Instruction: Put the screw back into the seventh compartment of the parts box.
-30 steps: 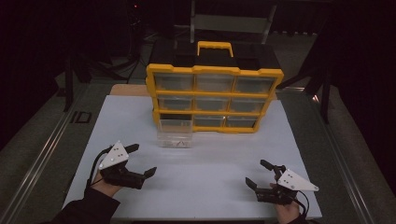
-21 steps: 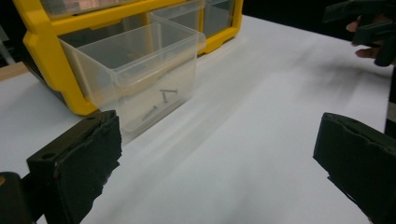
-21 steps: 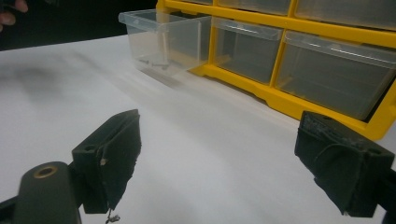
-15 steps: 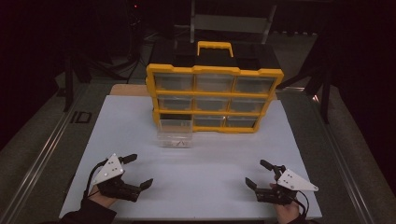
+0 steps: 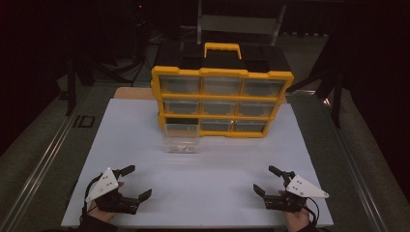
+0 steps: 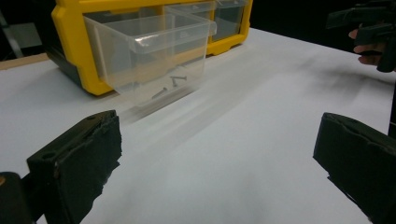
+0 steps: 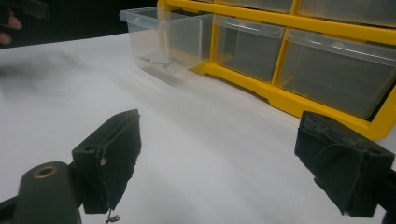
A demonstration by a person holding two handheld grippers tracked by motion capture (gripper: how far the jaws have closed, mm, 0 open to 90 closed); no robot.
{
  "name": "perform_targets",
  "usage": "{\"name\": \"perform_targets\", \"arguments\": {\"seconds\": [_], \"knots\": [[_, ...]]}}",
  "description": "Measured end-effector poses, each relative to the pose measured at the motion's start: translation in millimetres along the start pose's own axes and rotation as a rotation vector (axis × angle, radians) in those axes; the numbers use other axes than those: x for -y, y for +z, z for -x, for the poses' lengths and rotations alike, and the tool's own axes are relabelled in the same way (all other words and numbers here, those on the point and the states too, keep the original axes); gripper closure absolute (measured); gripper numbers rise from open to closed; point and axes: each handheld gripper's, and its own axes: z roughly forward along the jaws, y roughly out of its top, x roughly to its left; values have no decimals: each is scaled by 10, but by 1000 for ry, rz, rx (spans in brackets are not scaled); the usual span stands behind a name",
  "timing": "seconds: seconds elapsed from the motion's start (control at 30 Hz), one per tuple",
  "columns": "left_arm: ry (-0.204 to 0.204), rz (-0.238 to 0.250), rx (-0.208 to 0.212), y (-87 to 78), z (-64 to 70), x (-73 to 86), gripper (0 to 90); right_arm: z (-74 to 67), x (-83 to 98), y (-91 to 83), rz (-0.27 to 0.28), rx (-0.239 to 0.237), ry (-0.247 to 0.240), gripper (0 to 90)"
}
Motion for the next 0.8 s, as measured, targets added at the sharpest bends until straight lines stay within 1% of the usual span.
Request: {"name": "perform_targets", "arguments": {"seconds": [0.03,0.07,0.17,0.3,0.4,0.57,0.63,0.8], "knots": [[0,0,0,0,0,0,6,0,0,0,0,0,0,142],[9,4,-4,-9,1,28,6,0,1,1,-1,0,-2,142],[4,16,-3,-22,-7,55,6,-3,0,3,-2,0,-4,142],[-39,36,-13,-49,-46,120,6,2,0,-3,0,0,-1,142],[-33,36,-28,-60,-60,153,6,5,0,-5,1,0,-4,142],[-42,40,-40,-61,-80,184,6,5,1,-11,0,1,-5,142],[-35,43,-43,-70,-80,190,6,8,3,-13,-1,2,-2,142],[-37,48,-53,-76,-98,212,6,14,13,-1,-5,1,-1,142]]}}
